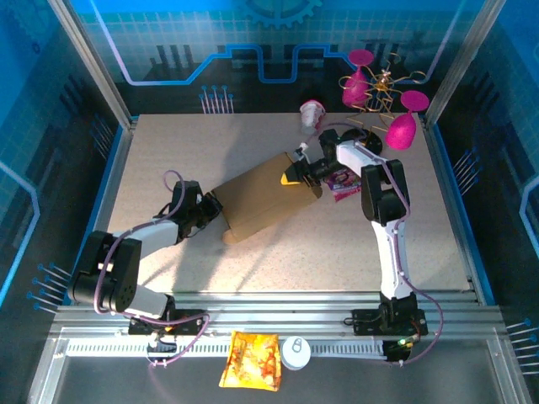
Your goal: Fold the paper box
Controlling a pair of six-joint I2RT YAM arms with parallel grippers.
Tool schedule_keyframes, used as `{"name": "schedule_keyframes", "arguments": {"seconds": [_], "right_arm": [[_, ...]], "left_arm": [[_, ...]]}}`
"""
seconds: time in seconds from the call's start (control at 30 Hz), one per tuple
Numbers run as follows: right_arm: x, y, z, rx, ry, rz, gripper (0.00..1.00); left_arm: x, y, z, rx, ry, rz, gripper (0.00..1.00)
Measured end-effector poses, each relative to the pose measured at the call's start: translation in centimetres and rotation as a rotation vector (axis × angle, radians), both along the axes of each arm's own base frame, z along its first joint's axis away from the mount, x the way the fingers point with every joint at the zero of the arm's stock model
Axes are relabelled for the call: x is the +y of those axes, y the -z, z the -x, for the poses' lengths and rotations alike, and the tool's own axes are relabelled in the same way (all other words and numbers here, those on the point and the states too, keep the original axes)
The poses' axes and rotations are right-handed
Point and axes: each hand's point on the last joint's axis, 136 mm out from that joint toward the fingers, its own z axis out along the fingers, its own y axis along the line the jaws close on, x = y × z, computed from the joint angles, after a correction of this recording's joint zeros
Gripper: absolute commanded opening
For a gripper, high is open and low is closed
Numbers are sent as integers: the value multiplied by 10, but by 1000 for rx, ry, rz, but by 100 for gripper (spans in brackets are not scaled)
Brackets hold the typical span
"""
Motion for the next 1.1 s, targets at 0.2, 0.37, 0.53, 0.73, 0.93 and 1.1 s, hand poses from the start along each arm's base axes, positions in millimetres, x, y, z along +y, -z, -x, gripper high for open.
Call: {"name": "schedule_keyframes", "arguments": {"seconds": [0.2,0.37,0.53,0.73,0.93,1.1], "right_arm": [[-4,-19,12,68,43,-48,55],[-11,-46,18,89,116,-97,47],[-31,-57,19,188,259,-155,45],[-45,-73,6,319,395,-211,45],[-44,-111,9,402,439,-253,45],[-46,-126,17,449,452,-244,44]], "left_arm": [[3,-2,1,19,-10,-16,44],[10,-29,8,-11,-52,-6,65],[14,-101,-20,-162,-100,82,71],[20,-119,-25,-164,-116,203,72],[5,-117,-23,-74,-49,310,81],[-3,-121,-25,-35,-32,384,99]]}}
